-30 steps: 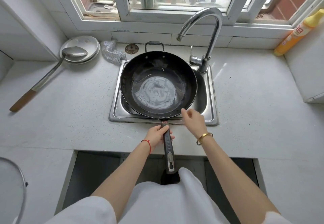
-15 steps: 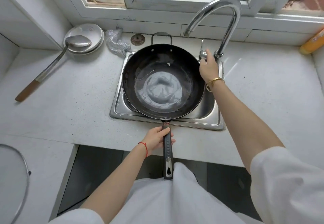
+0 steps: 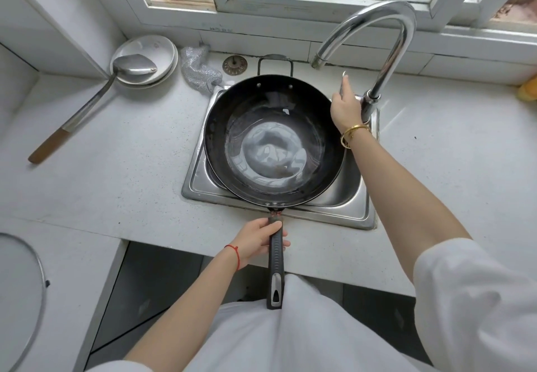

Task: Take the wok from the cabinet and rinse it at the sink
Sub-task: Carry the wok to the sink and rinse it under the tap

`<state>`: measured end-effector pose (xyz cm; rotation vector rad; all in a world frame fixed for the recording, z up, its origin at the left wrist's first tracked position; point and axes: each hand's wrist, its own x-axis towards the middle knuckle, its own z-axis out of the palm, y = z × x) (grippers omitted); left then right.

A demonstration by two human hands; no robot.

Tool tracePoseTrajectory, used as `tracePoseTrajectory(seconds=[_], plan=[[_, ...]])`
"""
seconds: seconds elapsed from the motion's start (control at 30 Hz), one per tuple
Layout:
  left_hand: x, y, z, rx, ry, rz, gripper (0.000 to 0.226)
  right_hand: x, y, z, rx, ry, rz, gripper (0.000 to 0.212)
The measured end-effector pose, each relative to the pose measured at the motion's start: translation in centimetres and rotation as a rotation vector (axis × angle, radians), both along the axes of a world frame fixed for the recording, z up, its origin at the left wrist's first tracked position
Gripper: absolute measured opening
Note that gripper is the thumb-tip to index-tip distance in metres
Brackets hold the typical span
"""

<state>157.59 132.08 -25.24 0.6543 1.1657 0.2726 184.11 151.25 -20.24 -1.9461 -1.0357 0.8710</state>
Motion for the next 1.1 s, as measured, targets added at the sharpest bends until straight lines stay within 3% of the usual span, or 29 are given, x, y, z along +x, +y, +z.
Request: tracePoseTrajectory(seconds=[0.2, 0.4, 0.7, 0.97, 1.1], plan=[[0.0, 0.0, 0.2, 0.014, 0.008, -0.001, 0.025, 0.8, 1.0, -1.7, -0.048, -0.012, 0.079, 0.072], [0.1, -0.1, 0.4, 0.023, 0.027, 0.001, 0.023, 0.0, 1.2, -1.0, -0.083, -0.029, 0.144, 0.067], [0.0, -0.2, 0.4, 0.046, 0.039, -0.014, 0.028, -1.0, -1.2, -0.3, -0.013, -0.014, 0.05, 0.061], [0.0, 0.1, 1.0, 0.086, 0.047, -0.065, 0.022, -4.5, -9.5, 0.4, 0.057, -0.169, -0.099, 0.031], [-0.1, 0.7, 1.1, 0.076, 0.03, -0.134, 0.017, -6.6, -13.8, -1.3, -0.056, -0.196, -0.106, 0.023]])
